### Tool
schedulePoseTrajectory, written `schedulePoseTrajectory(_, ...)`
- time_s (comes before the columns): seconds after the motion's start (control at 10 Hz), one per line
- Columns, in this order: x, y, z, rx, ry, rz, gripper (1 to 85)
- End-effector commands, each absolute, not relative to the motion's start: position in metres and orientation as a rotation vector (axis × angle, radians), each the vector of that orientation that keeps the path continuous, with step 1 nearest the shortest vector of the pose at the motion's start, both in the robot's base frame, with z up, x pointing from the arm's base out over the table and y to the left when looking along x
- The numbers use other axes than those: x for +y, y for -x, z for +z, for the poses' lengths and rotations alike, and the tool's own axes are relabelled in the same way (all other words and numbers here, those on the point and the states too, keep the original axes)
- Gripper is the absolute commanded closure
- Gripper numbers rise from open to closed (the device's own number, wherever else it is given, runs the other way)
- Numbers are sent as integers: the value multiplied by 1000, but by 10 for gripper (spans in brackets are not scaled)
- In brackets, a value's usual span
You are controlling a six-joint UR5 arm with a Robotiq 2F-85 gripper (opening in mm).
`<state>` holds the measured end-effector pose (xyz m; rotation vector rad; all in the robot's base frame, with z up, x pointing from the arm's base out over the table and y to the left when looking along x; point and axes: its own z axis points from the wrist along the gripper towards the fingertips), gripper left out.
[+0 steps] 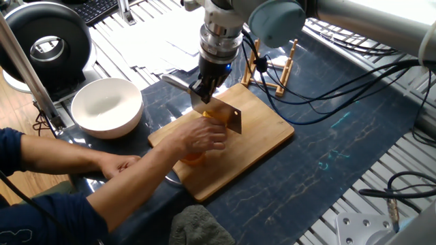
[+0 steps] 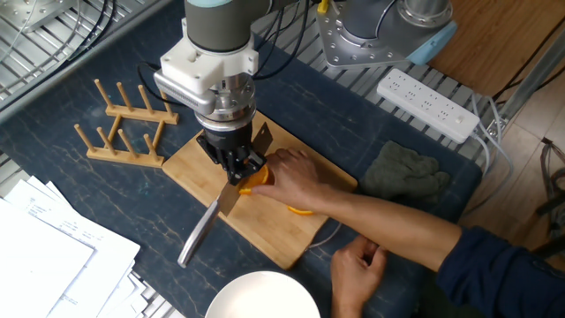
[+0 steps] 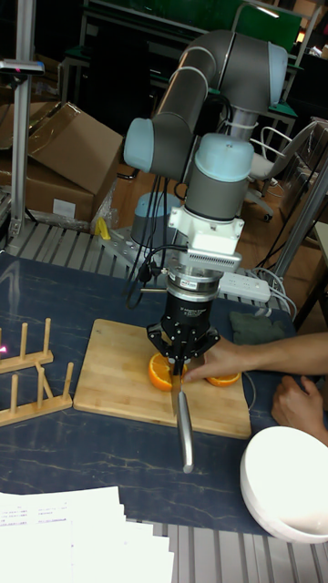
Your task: Chop the orange
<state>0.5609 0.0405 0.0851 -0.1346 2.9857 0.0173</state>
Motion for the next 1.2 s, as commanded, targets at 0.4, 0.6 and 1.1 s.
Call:
schedulePoseTrajectory(0.4, 38, -543, 86, 3000, 144, -25, 843)
schedulePoseTrajectory(0.6, 41, -541, 87, 3010, 136, -30, 843)
schedulePoseTrajectory(1.1, 35, -539, 86, 3008, 139, -10, 843)
